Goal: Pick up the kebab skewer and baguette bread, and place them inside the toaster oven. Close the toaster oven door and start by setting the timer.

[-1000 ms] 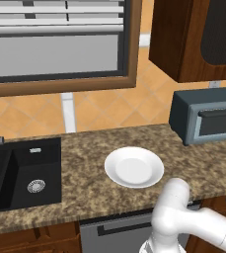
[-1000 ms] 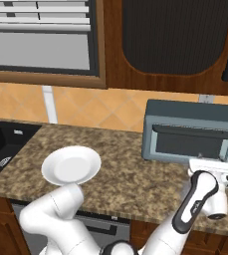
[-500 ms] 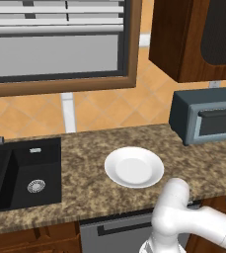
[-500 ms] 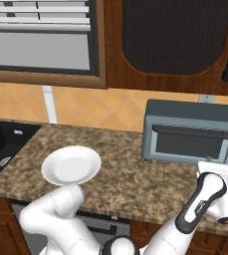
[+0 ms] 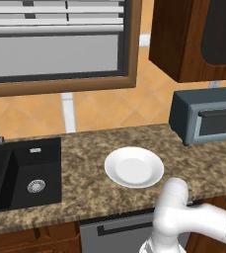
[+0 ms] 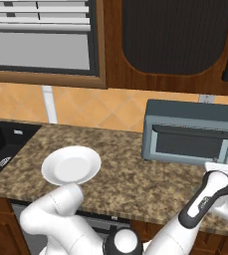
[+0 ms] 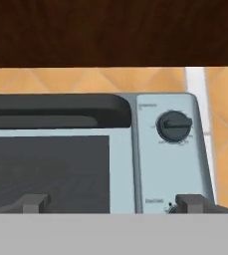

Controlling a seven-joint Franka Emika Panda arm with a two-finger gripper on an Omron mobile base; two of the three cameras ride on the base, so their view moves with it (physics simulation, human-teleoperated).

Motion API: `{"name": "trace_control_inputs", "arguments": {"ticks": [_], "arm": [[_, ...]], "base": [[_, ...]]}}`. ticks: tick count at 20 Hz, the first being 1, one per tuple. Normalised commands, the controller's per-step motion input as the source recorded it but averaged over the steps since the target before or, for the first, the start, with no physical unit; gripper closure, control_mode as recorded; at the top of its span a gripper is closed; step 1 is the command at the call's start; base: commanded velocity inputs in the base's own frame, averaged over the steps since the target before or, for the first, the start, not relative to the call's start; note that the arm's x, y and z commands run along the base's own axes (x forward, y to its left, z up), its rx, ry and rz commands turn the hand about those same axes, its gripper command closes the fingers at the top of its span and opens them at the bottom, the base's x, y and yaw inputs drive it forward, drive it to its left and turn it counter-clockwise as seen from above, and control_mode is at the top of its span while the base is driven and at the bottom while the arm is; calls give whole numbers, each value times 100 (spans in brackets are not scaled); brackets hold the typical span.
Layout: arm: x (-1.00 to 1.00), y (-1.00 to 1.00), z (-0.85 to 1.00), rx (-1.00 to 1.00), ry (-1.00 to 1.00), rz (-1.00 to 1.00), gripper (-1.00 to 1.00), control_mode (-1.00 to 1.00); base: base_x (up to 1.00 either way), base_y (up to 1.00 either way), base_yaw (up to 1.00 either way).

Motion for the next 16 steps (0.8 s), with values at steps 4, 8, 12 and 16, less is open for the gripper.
{"name": "trace_control_inputs", "arguments": {"ticks": [4,8,12,16], "arm": [[-4,-9,0,0,17,0,-100,-100],[-3,-7,0,0,22,0,-100,-100],[1,-10,-4,0,8,0,-100,-100],[10,-15,-17,0,0,0,-100,-100]], "base": [[0,0,0],[0,0,0],[0,0,0],[0,0,0]]}}
